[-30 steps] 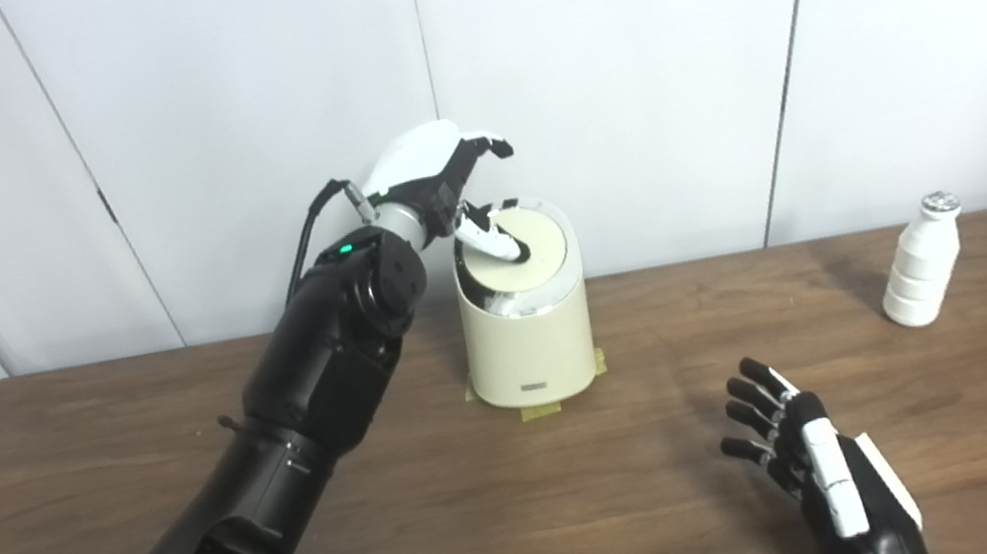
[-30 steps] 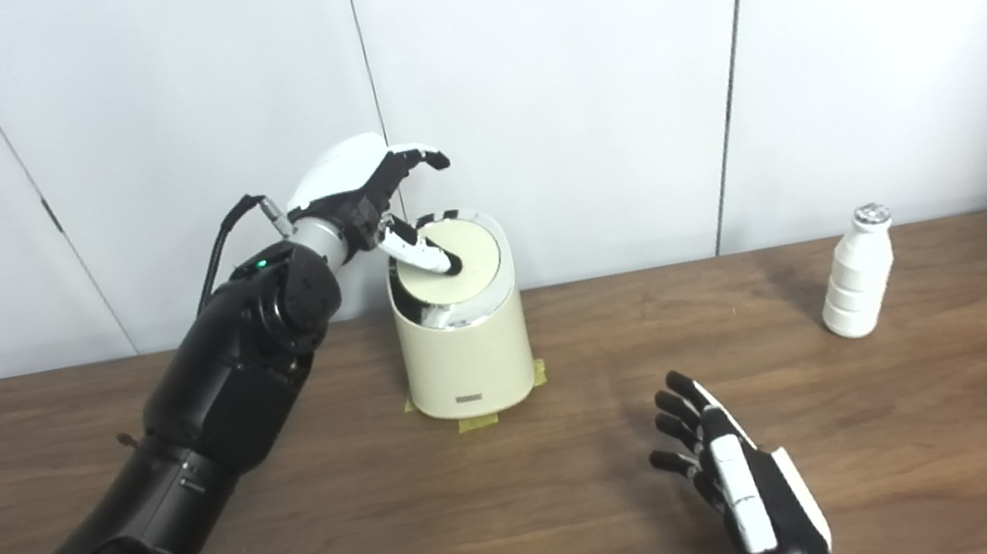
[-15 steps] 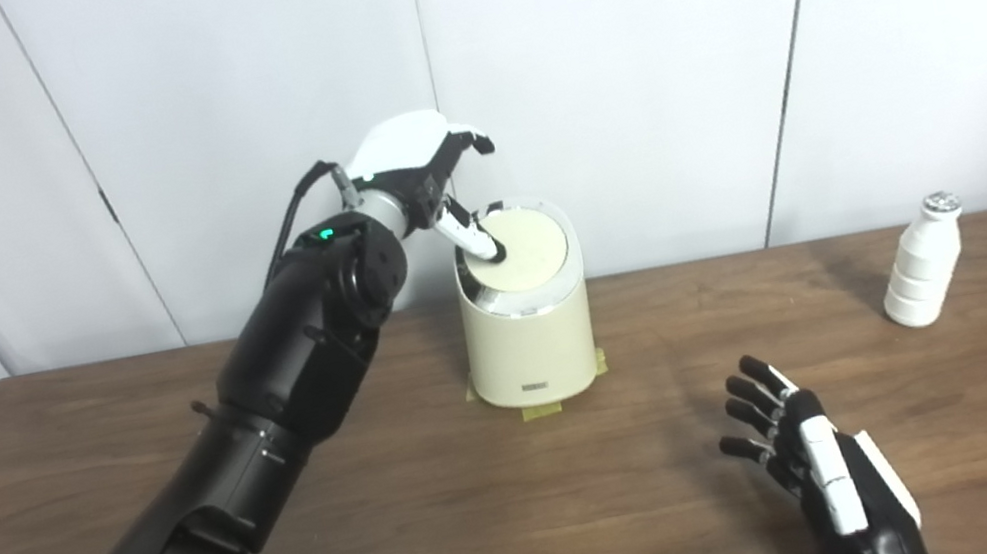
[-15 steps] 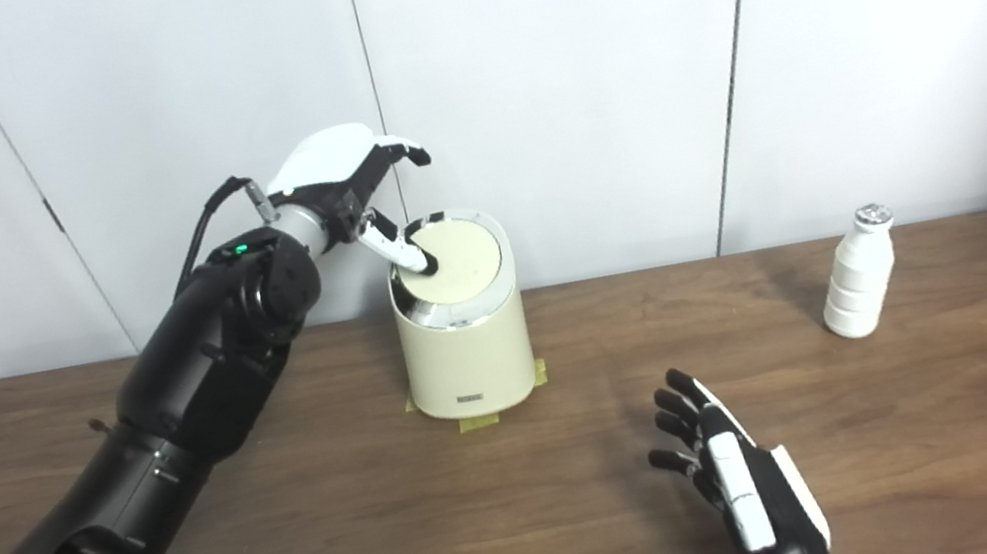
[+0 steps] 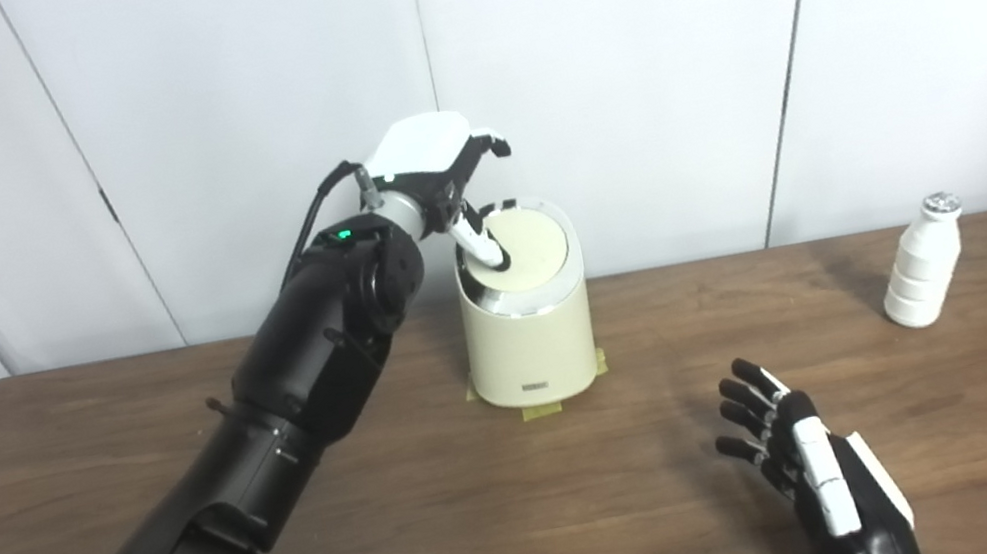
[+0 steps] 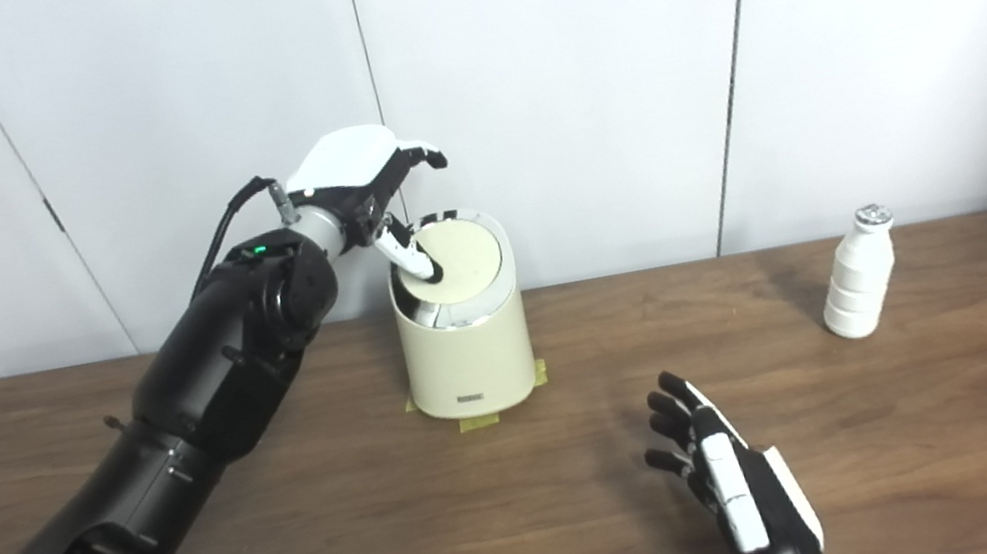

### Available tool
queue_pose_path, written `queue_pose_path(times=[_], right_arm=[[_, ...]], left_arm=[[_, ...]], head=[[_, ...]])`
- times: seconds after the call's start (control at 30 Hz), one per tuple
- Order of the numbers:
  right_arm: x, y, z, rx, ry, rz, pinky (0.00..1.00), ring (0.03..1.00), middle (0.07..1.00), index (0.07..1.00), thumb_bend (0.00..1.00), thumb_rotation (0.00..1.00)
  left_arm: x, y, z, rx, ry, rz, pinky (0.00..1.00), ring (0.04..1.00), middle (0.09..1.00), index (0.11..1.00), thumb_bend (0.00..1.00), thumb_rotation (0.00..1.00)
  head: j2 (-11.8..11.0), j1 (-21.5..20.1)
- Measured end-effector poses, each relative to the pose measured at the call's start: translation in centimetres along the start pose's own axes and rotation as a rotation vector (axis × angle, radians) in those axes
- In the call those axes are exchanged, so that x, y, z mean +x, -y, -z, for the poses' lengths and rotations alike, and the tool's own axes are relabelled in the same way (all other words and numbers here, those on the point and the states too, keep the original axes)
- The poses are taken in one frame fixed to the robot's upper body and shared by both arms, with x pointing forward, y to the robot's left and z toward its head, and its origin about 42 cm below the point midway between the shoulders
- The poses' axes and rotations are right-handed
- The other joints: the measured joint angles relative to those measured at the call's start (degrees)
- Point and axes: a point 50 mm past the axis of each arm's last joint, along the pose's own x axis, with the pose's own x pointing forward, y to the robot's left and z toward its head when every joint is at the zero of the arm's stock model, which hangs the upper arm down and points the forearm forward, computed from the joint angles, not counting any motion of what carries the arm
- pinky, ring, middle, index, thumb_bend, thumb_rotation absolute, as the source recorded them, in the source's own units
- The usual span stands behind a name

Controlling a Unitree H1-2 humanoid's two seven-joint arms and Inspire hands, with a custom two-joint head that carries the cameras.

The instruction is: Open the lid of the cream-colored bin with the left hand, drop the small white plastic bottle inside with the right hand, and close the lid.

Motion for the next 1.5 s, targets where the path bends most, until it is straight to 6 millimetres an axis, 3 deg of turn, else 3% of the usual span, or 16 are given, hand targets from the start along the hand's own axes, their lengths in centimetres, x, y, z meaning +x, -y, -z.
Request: queue_pose_path(times=[0.13, 0.23, 0.63, 1.03, 1.13, 1.3, 1.37, 1.5], right_arm=[[0.0, 0.0, -0.2, 0.0, 0.002, 0.0, 0.79, 0.896, 0.901, 0.91, 0.52, 0.98], [0.0, 0.0, -0.2, 0.001, -0.001, -0.001, 0.8, 0.903, 0.904, 0.914, 0.53, 0.97], [0.0, -0.3, -0.2, 0.003, -0.001, -0.006, 0.79, 0.899, 0.9, 0.911, 0.54, 0.97], [0.1, -0.4, -0.3, -0.003, 0.003, 0.001, 0.78, 0.892, 0.897, 0.909, 0.53, 0.97], [0.2, -0.4, -0.3, -0.003, 0.001, 0.001, 0.79, 0.896, 0.899, 0.909, 0.52, 0.97], [0.3, -0.4, -0.3, -0.001, -0.006, -0.001, 0.79, 0.902, 0.904, 0.912, 0.51, 0.97], [0.5, -0.5, -0.4, 0.003, -0.002, -0.004, 0.79, 0.904, 0.906, 0.913, 0.51, 0.96], [0.5, -0.3, -0.4, -0.002, -0.002, -0.007, 0.8, 0.906, 0.907, 0.911, 0.52, 0.97]], left_arm=[[0.1, 0.2, -0.2, 0.02, 0.004, -0.004, 0.77, 0.9, 0.911, 0.866, 0.92, 0.16], [0.3, 0.5, -0.7, 0.053, 0.019, -0.019, 0.73, 0.852, 0.872, 0.856, 0.92, 0.13], [0.6, 1.3, -3.4, 0.201, 0.103, -0.022, 0.79, 0.87, 0.88, 0.867, 0.95, 0.1], [0.5, 1.1, -3.4, 0.217, 0.104, -0.014, 0.79, 0.877, 0.885, 0.876, 0.91, 0.13], [0.5, 0.4, -2.5, 0.116, 0.071, 0.014, 0.75, 0.87, 0.89, 0.866, 0.86, 0.25], [-0.1, 0.2, -0.9, -0.111, 0.024, 0.089, 0.78, 0.87, 0.887, 0.848, 0.81, 0.33], [-0.3, 0.0, -0.5, -0.208, 0.015, 0.098, 0.7, 0.826, 0.87, 0.851, 0.76, 0.36], [-1.0, -2.3, 0.0, -0.363, 0.04, 0.043, 0.63, 0.77, 0.826, 0.822, 0.71, 0.39]], head=[[0.0, 0.0], [0.0, -0.1], [0.4, -0.6], [0.4, -0.7], [0.3, -0.5], [0.2, -0.4], [0.1, -0.3], [0.1, -0.1]])
